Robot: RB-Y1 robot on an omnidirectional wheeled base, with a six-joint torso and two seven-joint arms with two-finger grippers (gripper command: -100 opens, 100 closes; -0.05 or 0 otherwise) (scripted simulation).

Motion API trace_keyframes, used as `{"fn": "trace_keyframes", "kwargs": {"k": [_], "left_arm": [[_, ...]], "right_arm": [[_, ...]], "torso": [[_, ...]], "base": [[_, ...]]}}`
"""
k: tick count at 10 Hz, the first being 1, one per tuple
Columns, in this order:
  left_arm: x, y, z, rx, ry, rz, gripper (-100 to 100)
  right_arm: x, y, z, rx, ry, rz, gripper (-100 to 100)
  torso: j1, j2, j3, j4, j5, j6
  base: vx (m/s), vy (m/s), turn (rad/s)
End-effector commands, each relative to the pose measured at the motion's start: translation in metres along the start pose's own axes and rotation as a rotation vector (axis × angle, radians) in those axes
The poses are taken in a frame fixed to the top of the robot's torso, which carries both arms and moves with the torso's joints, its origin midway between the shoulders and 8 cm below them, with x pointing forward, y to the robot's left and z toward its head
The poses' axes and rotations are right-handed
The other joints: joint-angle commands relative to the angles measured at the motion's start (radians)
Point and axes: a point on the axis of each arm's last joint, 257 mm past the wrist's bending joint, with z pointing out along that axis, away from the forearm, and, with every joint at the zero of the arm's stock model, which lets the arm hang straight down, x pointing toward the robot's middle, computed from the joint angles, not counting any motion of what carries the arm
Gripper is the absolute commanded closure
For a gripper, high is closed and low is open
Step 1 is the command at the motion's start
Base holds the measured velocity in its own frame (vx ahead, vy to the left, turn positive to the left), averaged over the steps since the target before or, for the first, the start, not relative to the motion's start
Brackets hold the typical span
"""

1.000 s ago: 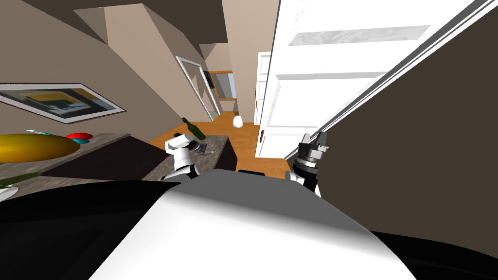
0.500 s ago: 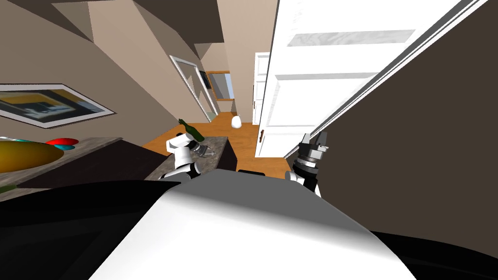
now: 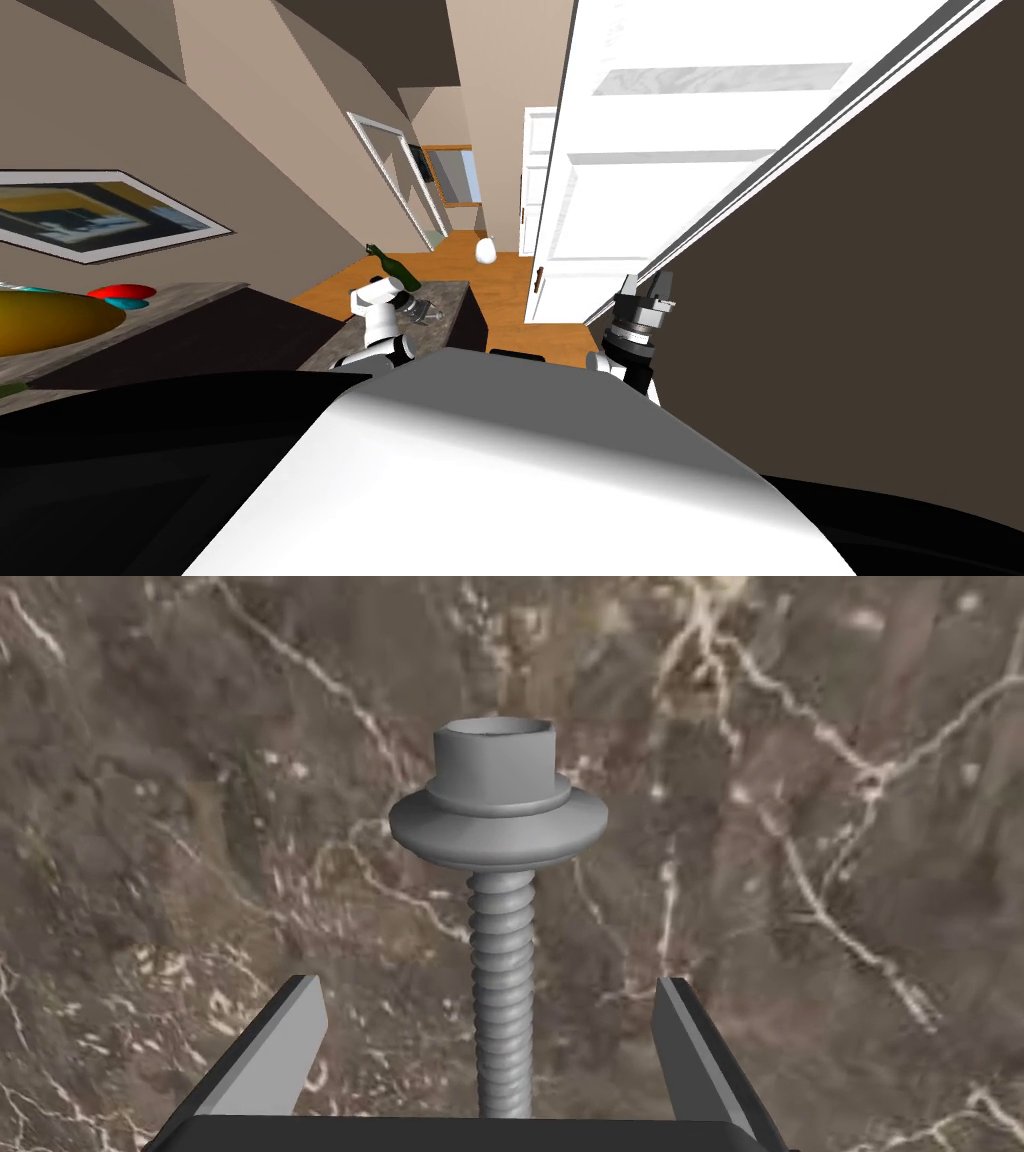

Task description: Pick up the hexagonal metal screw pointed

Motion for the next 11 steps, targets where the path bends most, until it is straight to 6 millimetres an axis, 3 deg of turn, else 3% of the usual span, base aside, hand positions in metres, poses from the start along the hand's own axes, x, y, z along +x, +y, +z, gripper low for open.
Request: {"fn": "trace_keyframes", "kwargs": {"k": [1, 2, 6, 7, 8, 10, 11], "left_arm": [[0.0, 0.0, 0.0, 0.0, 0.0, 0.0, -100], [0.0, -0.001, 0.001, 0.002, -0.001, -0.001, 100], [0.0, 0.0, 0.001, 0.001, -0.001, -0.001, 100], [0.0, 0.0, 0.001, 0.001, -0.001, -0.001, 0], [-0.003, 0.001, -0.011, 0.0, 0.0, 0.0, 100], [-0.003, 0.001, -0.01, 0.002, -0.001, 0.0, 100], [-0.003, 0.001, -0.01, 0.0, -0.001, 0.0, 0]], "right_arm": [[0.0, 0.0, 0.0, 0.0, 0.0, 0.0, 0], [0.0, 0.0, 0.0, 0.0, 0.0, 0.0, 0], [0.0, 0.0, 0.0, 0.0, 0.0, 0.0, 0], [0.0, 0.0, 0.0, 0.0, 0.0, 0.0, 0], [0.0, 0.0, 0.0, 0.0, 0.0, 0.0, 0], [0.0, 0.0, 0.0, 0.0, 0.0, 0.0, 0], [0.0, 0.0, 0.0, 0.0, 0.0, 0.0, 0]], "torso": [[0.0, 0.0, 0.0, 0.0, 0.0, 0.0], [0.0, 0.0, 0.0, 0.0, 0.0, 0.0], [0.0, -0.002, -0.001, 0.0, 0.0, 0.0], [0.0, -0.002, -0.001, 0.0, 0.0, 0.0], [0.0, -0.002, -0.001, 0.0, 0.0, 0.0], [-0.001, -0.002, -0.001, 0.0, -0.001, 0.0], [-0.001, -0.002, -0.001, 0.0, 0.0, 0.0]], "base": [[-0.009, 0.007, -0.005], [0.0, 0.0, 0.0], [0.0, 0.0, 0.0], [0.0, 0.0, 0.0], [0.012, -0.013, 0.009], [0.013, -0.009, 0.012], [0.0, 0.0, 0.0]]}}
